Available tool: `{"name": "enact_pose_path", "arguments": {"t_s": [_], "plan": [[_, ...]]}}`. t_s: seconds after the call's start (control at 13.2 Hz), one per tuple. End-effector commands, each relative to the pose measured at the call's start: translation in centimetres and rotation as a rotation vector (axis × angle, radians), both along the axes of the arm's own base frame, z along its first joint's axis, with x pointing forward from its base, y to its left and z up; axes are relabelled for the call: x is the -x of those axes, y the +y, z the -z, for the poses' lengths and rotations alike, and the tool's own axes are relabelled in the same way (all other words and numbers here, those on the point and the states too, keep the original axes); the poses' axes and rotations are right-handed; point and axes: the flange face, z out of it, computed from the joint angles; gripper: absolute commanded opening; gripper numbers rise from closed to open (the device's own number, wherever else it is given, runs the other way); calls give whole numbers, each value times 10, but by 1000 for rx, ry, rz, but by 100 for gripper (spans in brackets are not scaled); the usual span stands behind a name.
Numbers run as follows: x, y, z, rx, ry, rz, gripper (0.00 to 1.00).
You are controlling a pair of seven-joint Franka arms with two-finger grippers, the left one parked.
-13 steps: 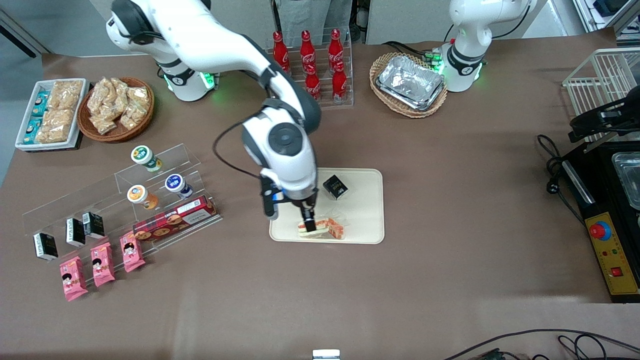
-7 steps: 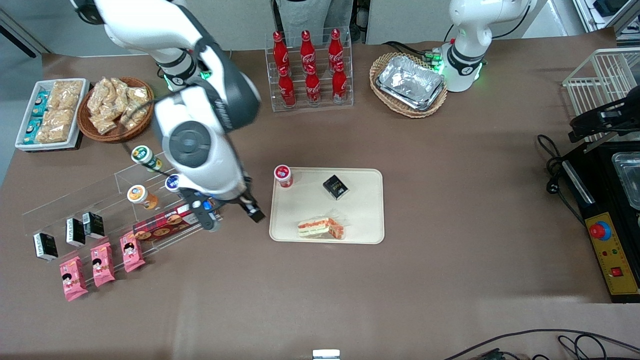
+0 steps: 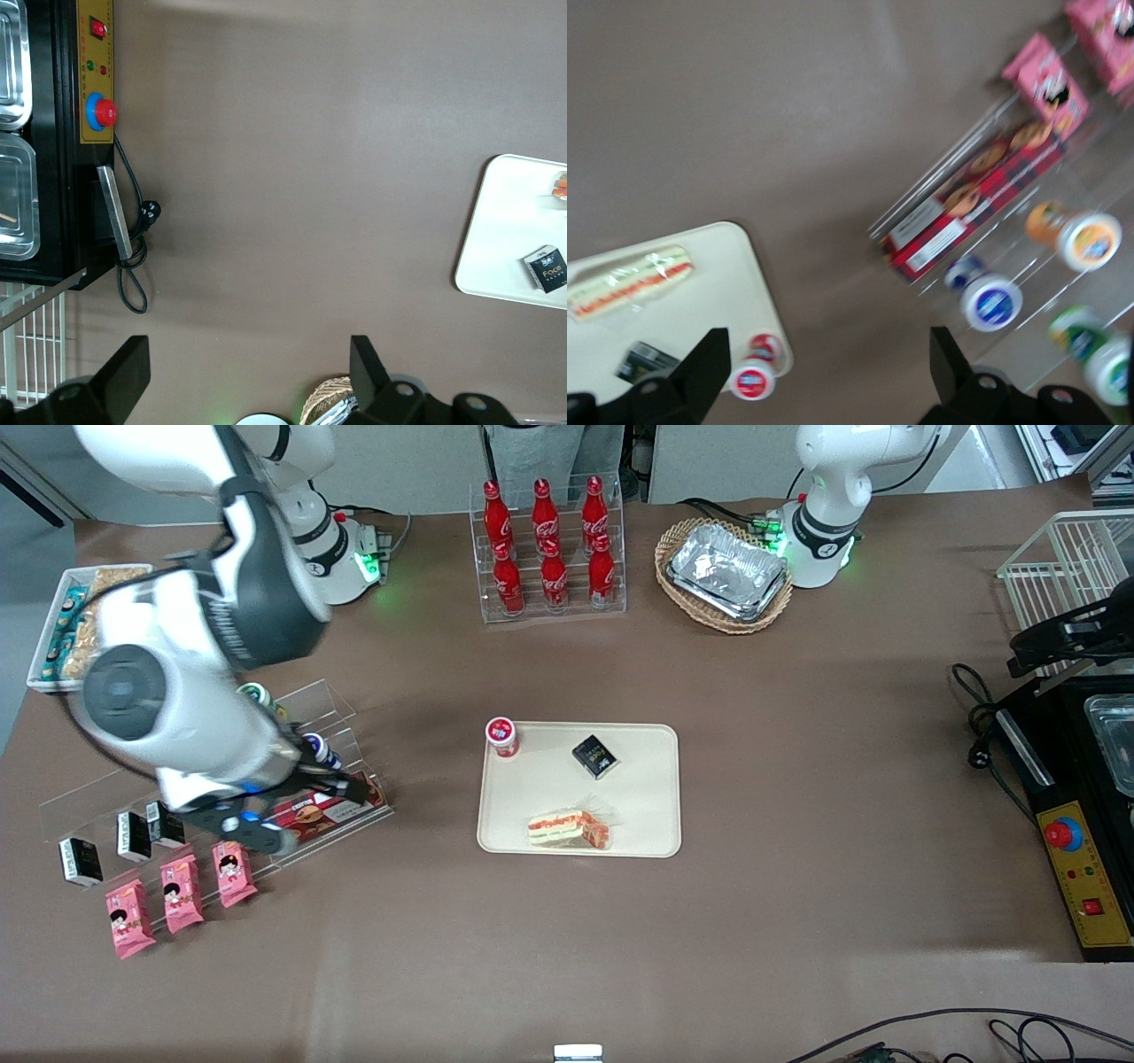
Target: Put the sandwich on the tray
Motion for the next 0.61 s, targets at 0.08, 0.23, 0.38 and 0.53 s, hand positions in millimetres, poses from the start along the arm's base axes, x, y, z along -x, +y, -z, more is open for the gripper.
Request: {"name": "enact_pose_path", "arguments": {"t_s": [0.08, 0.23, 0.38, 0.53], "plan": [[16, -112, -31, -4, -14, -267, 100], [26, -152, -39, 26, -36, -307, 100], [45, -167, -44, 62, -67, -324, 100], [68, -171, -50, 104, -86, -336, 100]]}}
